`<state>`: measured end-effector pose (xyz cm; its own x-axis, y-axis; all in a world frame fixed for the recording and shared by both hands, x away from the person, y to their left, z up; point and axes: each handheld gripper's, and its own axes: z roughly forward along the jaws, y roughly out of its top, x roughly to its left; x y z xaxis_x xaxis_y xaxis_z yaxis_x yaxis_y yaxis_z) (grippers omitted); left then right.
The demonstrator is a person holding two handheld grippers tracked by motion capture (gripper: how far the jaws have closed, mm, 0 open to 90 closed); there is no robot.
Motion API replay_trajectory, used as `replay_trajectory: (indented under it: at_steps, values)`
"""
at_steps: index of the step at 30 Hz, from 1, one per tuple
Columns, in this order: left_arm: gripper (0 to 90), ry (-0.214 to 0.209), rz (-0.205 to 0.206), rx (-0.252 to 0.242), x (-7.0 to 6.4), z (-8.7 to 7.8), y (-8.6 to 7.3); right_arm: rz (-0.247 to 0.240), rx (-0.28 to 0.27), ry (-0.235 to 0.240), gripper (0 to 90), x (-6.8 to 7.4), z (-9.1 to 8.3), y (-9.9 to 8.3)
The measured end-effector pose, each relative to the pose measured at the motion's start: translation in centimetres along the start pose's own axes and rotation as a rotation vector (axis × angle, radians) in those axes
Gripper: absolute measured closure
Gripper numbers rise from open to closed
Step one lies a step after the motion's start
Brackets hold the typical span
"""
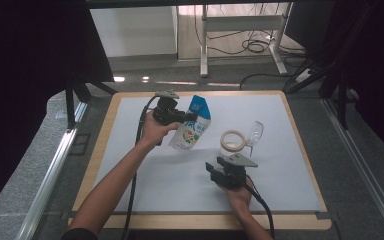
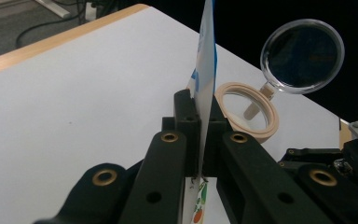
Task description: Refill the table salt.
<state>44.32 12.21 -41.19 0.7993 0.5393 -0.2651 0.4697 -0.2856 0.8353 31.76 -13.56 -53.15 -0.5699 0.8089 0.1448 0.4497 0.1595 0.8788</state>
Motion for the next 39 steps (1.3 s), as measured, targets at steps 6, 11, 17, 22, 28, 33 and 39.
replay_trajectory:
  at_steps: [6,11,17,22,28,33,39]
  values:
    - [89.5,0.034,-0.025,-0.031,1.2,-1.4,-0.7,0.000,-0.001,-0.002,47.5,-0.1,-0.1,0.0]
    - [89.5,0.064,-0.060,-0.054,2.3,-2.7,-1.4,0.000,-0.003,-0.001,47.5,-0.1,-0.1,0.1]
    - [89.5,0.106,-0.087,-0.075,3.7,-3.9,-2.3,-0.004,0.003,0.002,47.4,0.0,0.1,-0.1]
    - [89.5,0.144,-0.122,-0.093,5.2,-4.7,-3.3,-0.003,-0.001,0.002,47.5,-0.1,0.1,0.0]
    - [89.5,0.183,-0.150,-0.120,6.4,-5.3,-4.4,-0.005,-0.002,0.003,47.4,-0.1,0.1,0.0]
    - [89.5,0.228,-0.151,-0.139,6.8,-5.9,-5.4,-0.005,-0.004,0.004,47.3,-0.2,0.1,0.0]
    - [89.4,0.261,-0.156,-0.127,7.0,-6.6,-7.1,-0.002,-0.004,0.005,47.0,-0.2,0.1,0.0]
